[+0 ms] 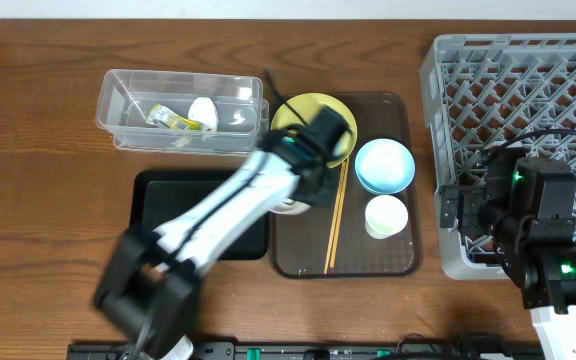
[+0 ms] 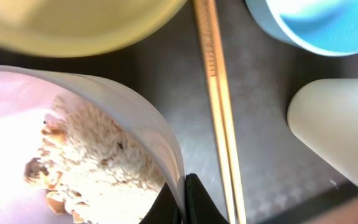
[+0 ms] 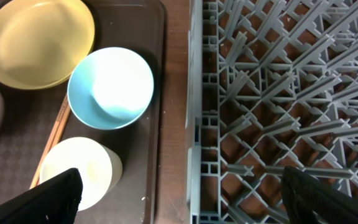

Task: Sort waste into correct bins and load items into the dishwasher rack

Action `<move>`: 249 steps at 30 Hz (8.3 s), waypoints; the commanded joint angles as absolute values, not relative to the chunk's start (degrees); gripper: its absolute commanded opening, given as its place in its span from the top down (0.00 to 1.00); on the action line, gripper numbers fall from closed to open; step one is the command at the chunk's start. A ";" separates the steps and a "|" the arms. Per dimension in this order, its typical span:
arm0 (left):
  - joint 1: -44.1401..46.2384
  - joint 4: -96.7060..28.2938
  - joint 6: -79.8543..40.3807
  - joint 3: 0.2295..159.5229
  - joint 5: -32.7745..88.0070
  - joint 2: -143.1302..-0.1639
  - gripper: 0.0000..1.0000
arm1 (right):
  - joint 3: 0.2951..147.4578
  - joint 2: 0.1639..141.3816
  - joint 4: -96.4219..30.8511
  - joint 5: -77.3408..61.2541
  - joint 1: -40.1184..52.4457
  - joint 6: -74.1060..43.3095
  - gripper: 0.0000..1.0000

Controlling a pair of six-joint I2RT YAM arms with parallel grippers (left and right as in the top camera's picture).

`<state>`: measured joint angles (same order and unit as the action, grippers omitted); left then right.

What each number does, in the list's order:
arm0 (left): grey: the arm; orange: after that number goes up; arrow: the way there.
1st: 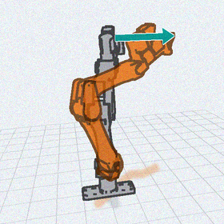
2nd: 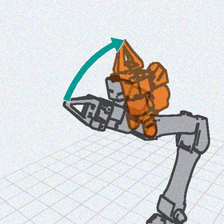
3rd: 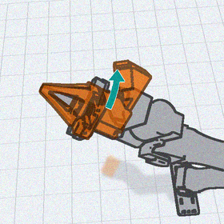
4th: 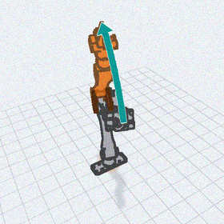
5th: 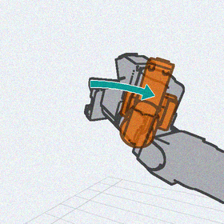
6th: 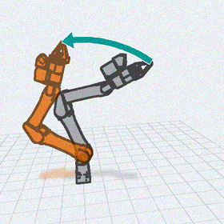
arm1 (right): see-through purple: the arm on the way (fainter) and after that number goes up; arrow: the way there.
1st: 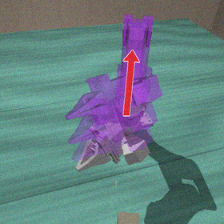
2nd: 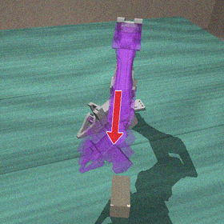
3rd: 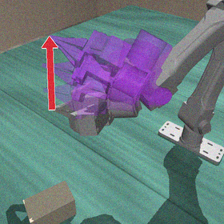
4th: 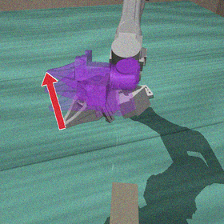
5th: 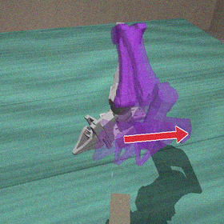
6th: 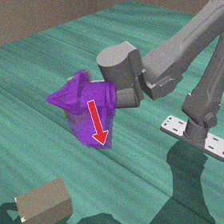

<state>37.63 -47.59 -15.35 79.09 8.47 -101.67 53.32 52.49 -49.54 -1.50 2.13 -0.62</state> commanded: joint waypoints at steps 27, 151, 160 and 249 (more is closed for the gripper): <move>-13.78 -54.35 6.42 57.82 76.62 -97.47 0.94 | 54.46 52.38 -49.74 -1.58 2.87 -0.80 0.01; 46.30 -12.03 -13.19 62.13 22.46 -102.26 0.72 | 54.46 52.40 -49.78 -1.56 2.87 -0.78 0.01; 41.82 -12.10 -16.80 62.24 25.32 -97.32 0.94 | 54.46 52.40 -48.80 -1.56 2.85 -0.80 0.01; 9.50 -39.90 -13.74 62.17 13.87 -71.70 0.42 | 71.66 67.61 -63.57 6.66 -6.87 -5.23 0.99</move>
